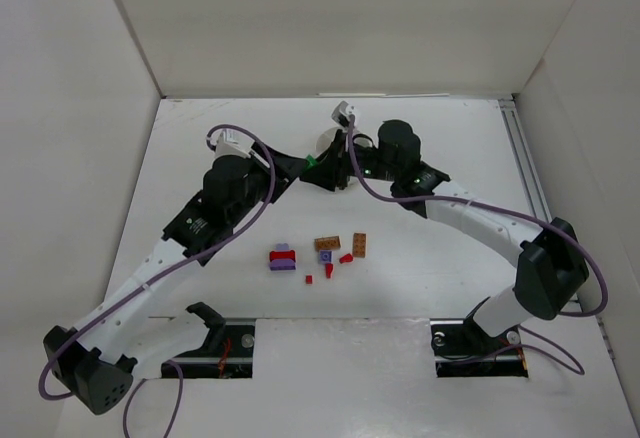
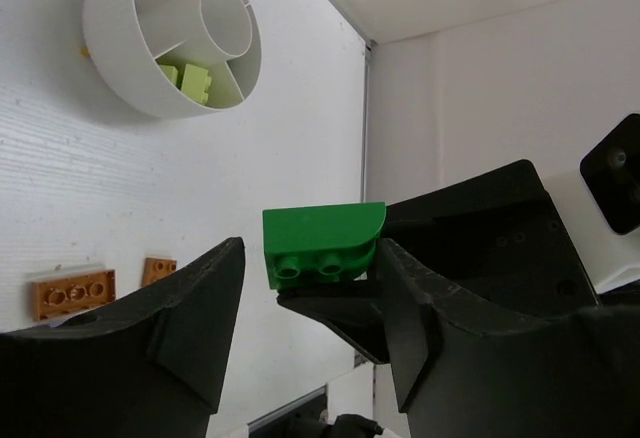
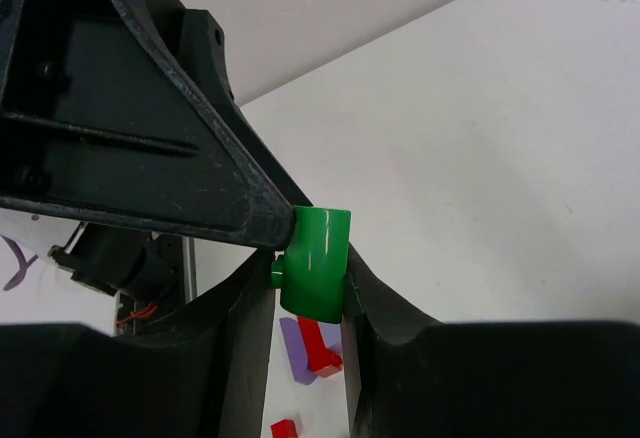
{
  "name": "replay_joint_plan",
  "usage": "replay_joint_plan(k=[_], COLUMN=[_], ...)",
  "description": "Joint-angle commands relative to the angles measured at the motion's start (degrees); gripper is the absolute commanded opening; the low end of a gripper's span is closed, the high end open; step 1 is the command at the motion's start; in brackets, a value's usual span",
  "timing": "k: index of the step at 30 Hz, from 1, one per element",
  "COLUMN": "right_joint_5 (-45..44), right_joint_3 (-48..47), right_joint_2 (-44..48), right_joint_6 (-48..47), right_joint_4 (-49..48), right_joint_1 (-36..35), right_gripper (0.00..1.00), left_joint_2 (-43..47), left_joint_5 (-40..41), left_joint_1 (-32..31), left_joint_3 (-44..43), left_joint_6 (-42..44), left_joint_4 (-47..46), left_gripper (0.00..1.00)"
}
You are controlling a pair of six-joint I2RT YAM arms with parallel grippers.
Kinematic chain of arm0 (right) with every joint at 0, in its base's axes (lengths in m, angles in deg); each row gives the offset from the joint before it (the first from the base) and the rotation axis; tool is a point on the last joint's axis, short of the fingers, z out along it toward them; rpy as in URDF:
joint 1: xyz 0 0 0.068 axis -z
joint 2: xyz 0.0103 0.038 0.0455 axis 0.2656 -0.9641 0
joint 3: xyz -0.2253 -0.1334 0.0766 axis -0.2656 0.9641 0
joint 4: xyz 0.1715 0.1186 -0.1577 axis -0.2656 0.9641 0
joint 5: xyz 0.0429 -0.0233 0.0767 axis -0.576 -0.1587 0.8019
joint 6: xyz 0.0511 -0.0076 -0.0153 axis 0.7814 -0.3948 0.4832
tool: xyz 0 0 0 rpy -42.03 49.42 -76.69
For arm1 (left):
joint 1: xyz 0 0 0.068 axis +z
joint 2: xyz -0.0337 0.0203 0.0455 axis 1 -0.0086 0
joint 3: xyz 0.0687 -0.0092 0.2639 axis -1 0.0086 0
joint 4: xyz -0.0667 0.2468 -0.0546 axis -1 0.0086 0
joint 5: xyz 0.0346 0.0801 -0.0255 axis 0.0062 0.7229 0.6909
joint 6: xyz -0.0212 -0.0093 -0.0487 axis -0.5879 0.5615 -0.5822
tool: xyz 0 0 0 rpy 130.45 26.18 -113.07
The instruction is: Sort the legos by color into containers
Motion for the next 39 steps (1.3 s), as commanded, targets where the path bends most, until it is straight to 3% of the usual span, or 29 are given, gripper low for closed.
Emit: replay_joint_plan(k=[1, 2, 4, 7, 9, 14, 18, 21, 23, 29, 37, 39], right_joint_5=[2.6, 2.6, 3.1, 3.9, 5.4, 5.8, -1.7, -12.3, -18.8, -26.9, -24.2, -24.1], right_joint_3=[-1.2, -0.5, 0.1, 2.2, 3.2, 5.6, 2.1, -3.6, -7.1, -13.8, -18.3, -18.3], right_joint_2=[2.1, 2.6, 2.6, 3.7, 3.7, 4.2, 1.0, -3.3, -5.6, -12.9, -18.4, -19.1], right_joint_6=[-1.3, -1.3, -1.9, -1.9, -1.9, -1.9, -4.8, -7.9, -8.5, -9.2, -10.0, -10.0], right_joint_4=[-4.3, -4.3, -4.3, -4.3, -4.3, -2.7, 9.3, 18.2, 20.8, 24.6, 26.3, 26.3], right_joint_1=[-0.7, -0.7, 0.0, 1.9, 4.1, 10.1, 15.4, 15.9, 15.9, 16.5, 18.1, 18.1], right_gripper=[0.00, 0.00, 0.00, 0.00, 0.00, 0.00, 0.00, 0.00, 0.01, 0.03, 0.11, 0.21], left_joint_2=[0.0, 0.0, 0.0, 0.0, 0.0, -1.3, -4.9, -8.6, -10.2, -13.2, -13.8, -14.5], left_joint_5=[-0.3, 1.2, 2.2, 4.4, 6.5, 7.2, 2.5, 2.0, 2.0, 1.4, -0.2, -0.8], left_joint_1=[-0.4, -0.4, -0.4, -0.4, -0.4, 2.9, 9.5, 11.7, 12.2, 12.9, 15.0, 15.0], left_joint_3=[-0.6, -1.1, -1.8, -3.1, -3.6, -4.8, -5.3, -5.3, -5.3, -4.2, -2.2, -2.2], left_joint_6=[1.1, 1.1, 1.8, 1.8, 1.8, 3.3, 7.3, 9.9, 11.1, 12.6, 12.6, 12.6], left_joint_4=[-2.7, -1.9, -1.4, 1.9, 3.7, 6.2, 9.4, 12.0, 12.6, 12.6, 12.6, 12.6], left_gripper=[0.52, 0.63, 0.67, 0.91, 1.00, 1.00, 1.00, 1.00, 1.00, 1.00, 1.00, 1.00])
